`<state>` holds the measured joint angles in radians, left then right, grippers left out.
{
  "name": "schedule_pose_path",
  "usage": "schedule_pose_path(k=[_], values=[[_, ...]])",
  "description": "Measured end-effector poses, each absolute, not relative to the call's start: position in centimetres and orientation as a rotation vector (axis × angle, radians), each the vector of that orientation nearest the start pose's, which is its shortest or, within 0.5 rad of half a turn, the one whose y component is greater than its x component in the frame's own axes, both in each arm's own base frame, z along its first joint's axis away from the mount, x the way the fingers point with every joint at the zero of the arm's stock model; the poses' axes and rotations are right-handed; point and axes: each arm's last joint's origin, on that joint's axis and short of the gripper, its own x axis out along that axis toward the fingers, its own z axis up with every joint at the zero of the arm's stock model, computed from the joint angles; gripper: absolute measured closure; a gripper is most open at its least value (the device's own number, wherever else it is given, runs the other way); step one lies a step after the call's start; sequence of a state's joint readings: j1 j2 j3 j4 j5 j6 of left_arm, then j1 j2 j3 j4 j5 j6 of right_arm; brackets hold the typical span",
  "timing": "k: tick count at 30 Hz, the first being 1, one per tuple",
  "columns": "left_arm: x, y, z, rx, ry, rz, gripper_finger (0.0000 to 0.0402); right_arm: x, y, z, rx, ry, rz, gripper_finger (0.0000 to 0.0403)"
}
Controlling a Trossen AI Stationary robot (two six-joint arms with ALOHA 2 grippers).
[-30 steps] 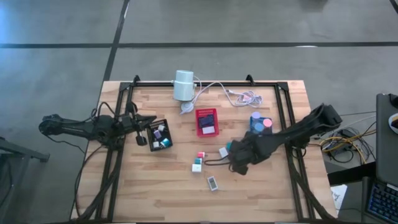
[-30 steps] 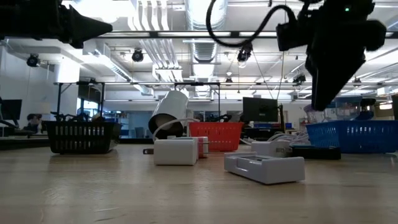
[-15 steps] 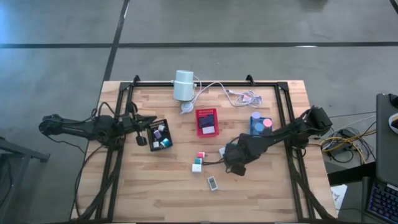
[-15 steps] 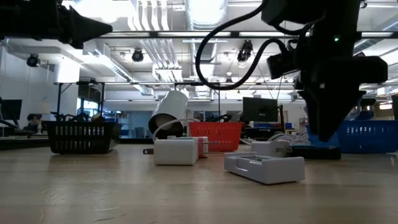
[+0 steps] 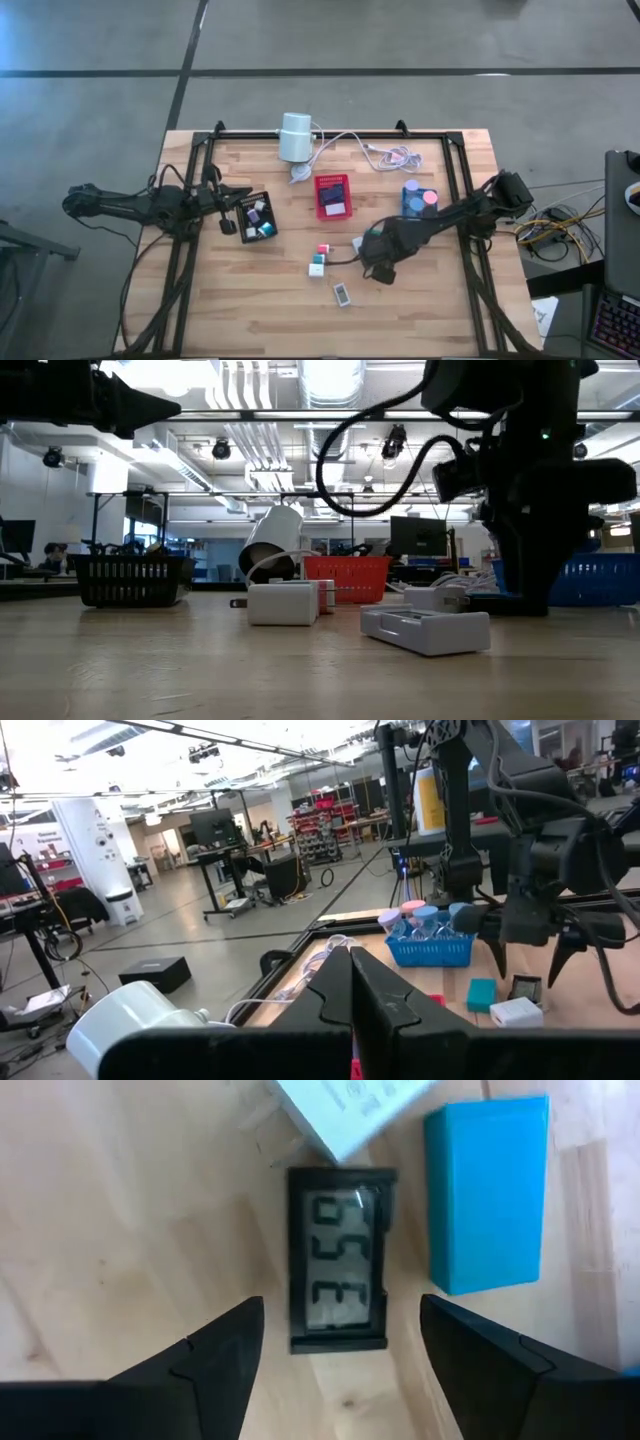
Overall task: Pick & Place Office items
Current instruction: Put the black digital clock into the red basket
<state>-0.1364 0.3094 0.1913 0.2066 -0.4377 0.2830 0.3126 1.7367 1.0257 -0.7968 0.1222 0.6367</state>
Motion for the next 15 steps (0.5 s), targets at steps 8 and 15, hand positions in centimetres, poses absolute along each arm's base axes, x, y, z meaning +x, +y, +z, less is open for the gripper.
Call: schedule_pose_path(k=[8, 15], values=[[11.3, -0.3, 22.3, 0.257, -0.042, 0.311, 0.0401, 27.8, 7.6, 14.1, 0.244, 1.446, -0.343, 0.0127], [11.3, -0.3, 22.3, 0.257, -0.042, 0.311, 0.0401, 27.6, 7.1, 13.5, 0.282, 1.442, -0.316, 0.0134]])
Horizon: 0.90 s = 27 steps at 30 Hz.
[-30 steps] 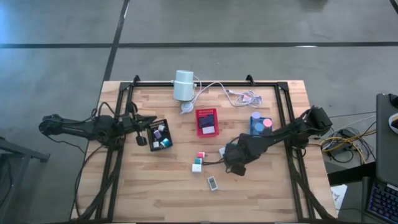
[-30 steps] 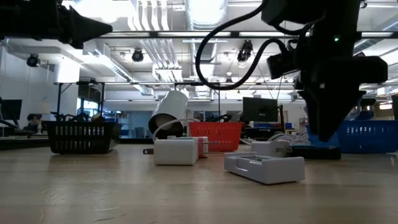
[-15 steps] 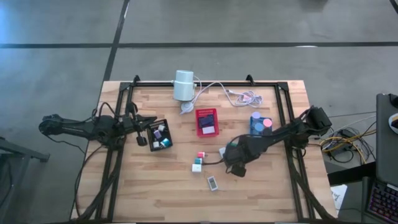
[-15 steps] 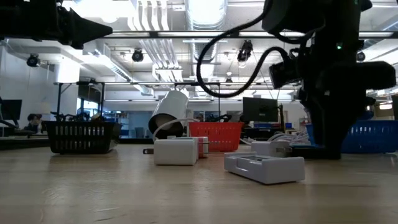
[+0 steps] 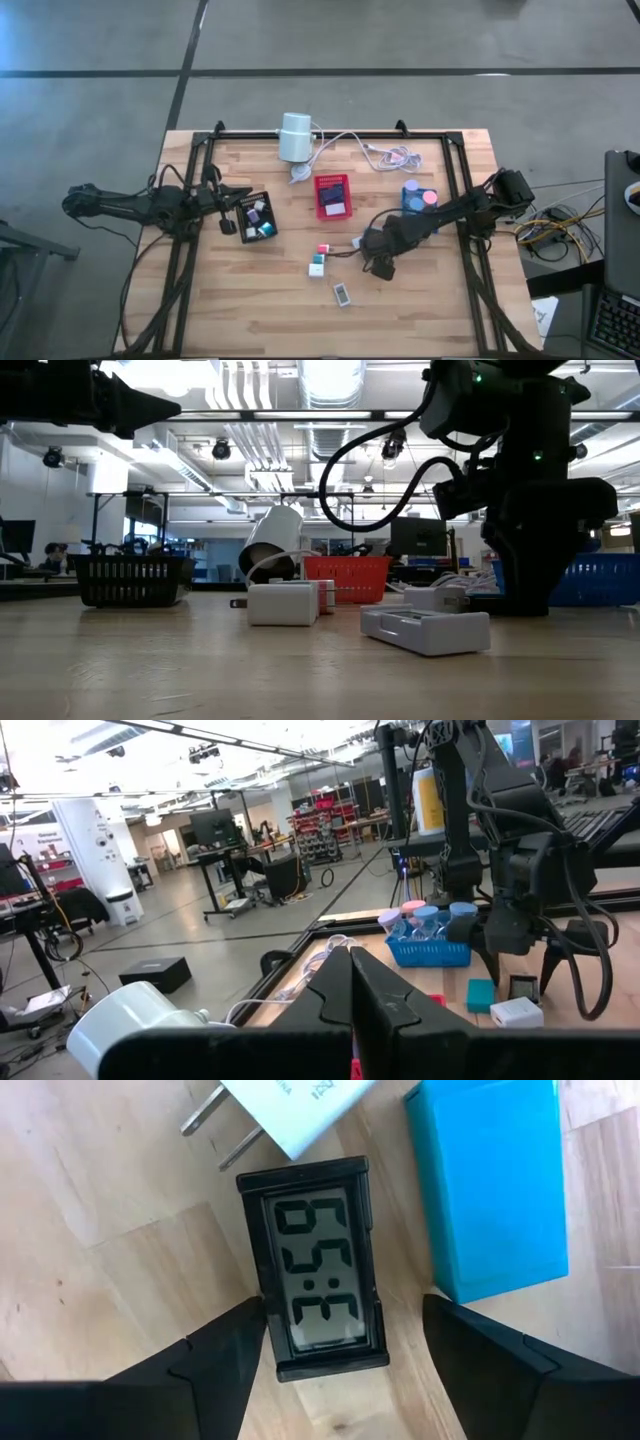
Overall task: Pick & Place Office items
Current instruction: Put the black digital clock into the red basket
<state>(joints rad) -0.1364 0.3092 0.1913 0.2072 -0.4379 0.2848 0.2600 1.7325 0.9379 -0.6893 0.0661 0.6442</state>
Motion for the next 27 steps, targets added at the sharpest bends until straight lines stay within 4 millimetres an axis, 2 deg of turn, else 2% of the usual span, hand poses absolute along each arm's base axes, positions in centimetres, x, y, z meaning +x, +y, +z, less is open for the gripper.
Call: schedule_pose_path(k=[7, 16, 22, 27], values=[[11.3, -0.3, 22.3, 0.257, -0.043, 0.312, 0.0401, 27.7, 7.3, 13.4, 0.298, 1.456, -0.261, 0.0166], [11.3, -0.3, 22.3, 0.257, -0.043, 0.312, 0.0401, 27.8, 7.4, 13.5, 0.324, 1.464, -0.233, 0.0255], [11.3, -0.3, 22.3, 0.257, -0.043, 0.312, 0.0401, 28.2, 7.6, 14.2, 0.343, 1.454, -0.207, 0.0257], [11.3, -0.3, 22.3, 0.257, -0.043, 0.312, 0.0401, 28.5, 7.9, 16.3, 0.36, 1.38, -0.154, 0.0255]])
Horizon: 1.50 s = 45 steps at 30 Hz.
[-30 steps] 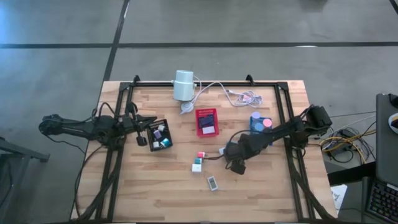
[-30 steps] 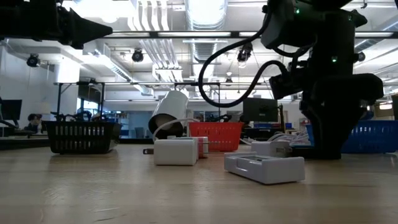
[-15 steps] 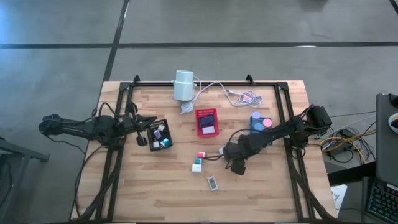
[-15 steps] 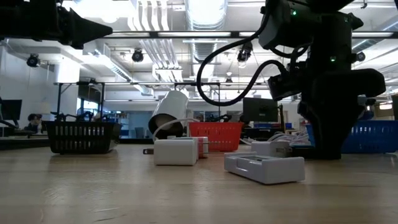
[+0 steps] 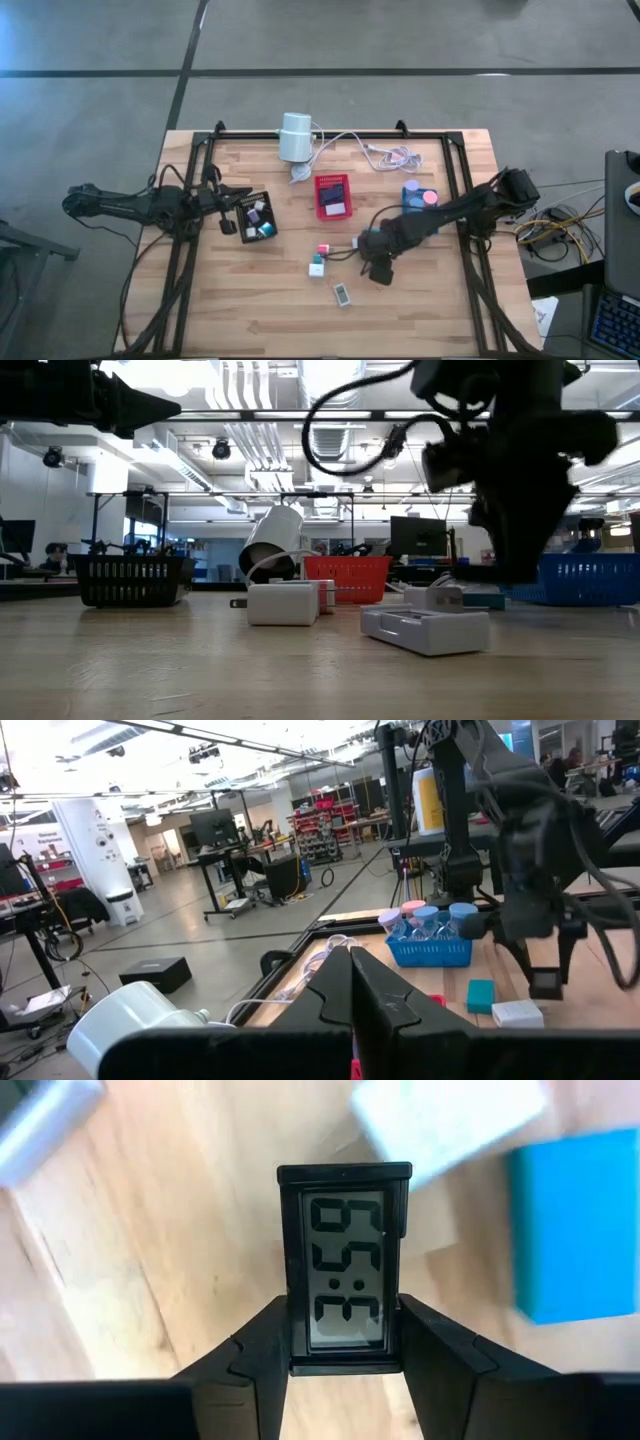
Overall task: Pick & Place Office items
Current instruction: Put the black digital clock into the red basket
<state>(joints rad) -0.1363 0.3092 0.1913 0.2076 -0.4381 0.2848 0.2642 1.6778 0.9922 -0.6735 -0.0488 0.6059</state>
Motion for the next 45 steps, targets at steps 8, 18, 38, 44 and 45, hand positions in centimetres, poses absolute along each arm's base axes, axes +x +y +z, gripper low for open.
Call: schedule_pose_path(k=[8, 18, 38, 44, 45], values=[[11.3, -0.3, 22.3, 0.257, -0.043, 0.312, 0.0401, 28.2, 7.7, 20.1, 0.313, 1.194, -0.06, 0.0255], [11.3, -0.3, 22.3, 0.258, -0.04, 0.312, 0.0401, 26.5, 6.8, 28.0, 0.198, 0.589, 0.06, 0.0255], [11.4, -0.3, 22.2, 0.26, -0.033, 0.311, 0.0401, 14.9, 3.4, 24.9, 0.15, -0.11, 0.088, 0.0255], [11.4, -0.3, 22.2, 0.212, -0.04, 0.31, 0.0401, 13.1, 2.9, 22.7, 0.123, -0.149, 0.083, 0.0255], [11.4, -0.3, 22.2, 0.224, -0.038, 0.311, 0.0401, 12.8, 2.9, 22.4, 0.116, -0.155, 0.081, 0.0255]])
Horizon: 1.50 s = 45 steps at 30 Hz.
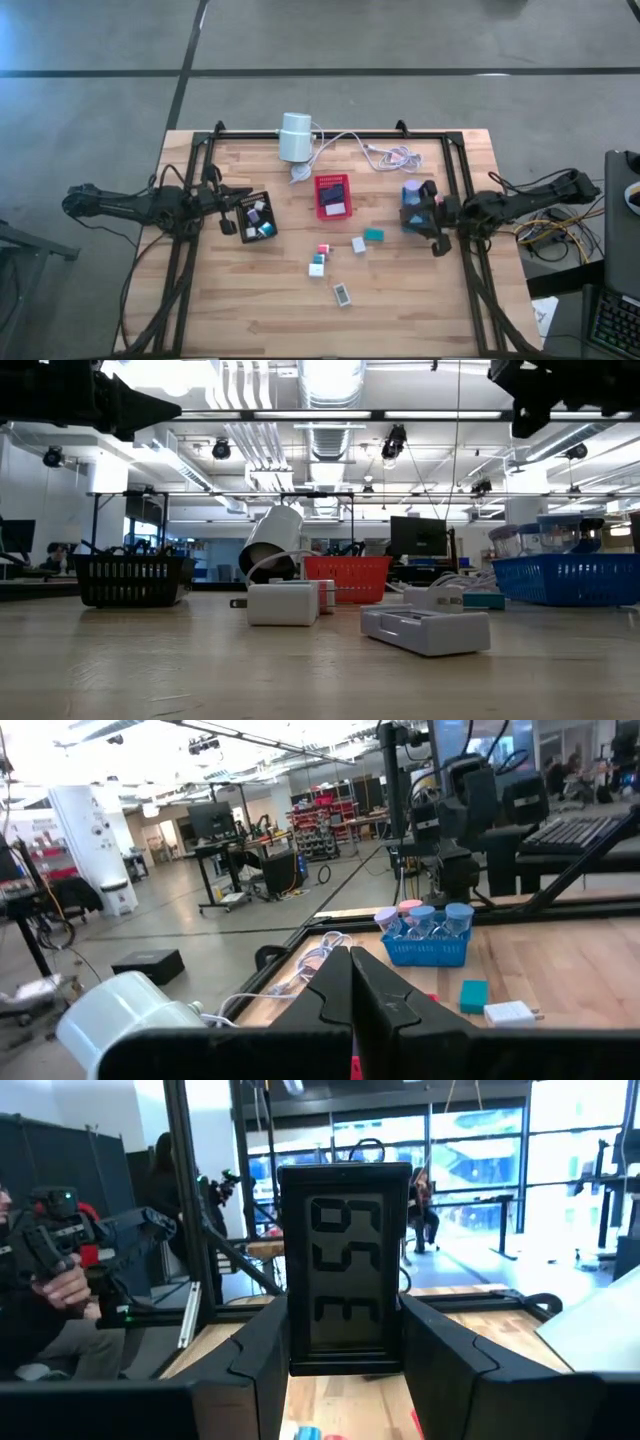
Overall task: Pick & Place Office items
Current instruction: Put the black digital clock into the red basket
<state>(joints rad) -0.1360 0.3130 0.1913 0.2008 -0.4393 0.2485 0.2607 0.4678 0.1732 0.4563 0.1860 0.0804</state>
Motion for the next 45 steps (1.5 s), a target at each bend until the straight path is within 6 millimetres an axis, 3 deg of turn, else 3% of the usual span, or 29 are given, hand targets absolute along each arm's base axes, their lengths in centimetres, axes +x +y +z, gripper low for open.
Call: schedule_pose_path(k=[7, 15, 45], values=[[11.3, -0.1, 22.2, 0.155, -0.039, 0.403, 0.0401, 11.5, 2.5, 21.4, 0.108, -0.211, 0.084, 0.0255], [11.3, 0.0, 22.0, 0.197, -0.011, 0.416, 0.0401, 10.8, 2.3, 19.7, 0.09, -0.259, 0.083, 0.0255], [11.3, 0.0, 22.0, 0.197, -0.011, 0.416, 0.0401, 10.5, 2.4, 19.6, 0.078, -0.264, 0.137, 0.0255]])
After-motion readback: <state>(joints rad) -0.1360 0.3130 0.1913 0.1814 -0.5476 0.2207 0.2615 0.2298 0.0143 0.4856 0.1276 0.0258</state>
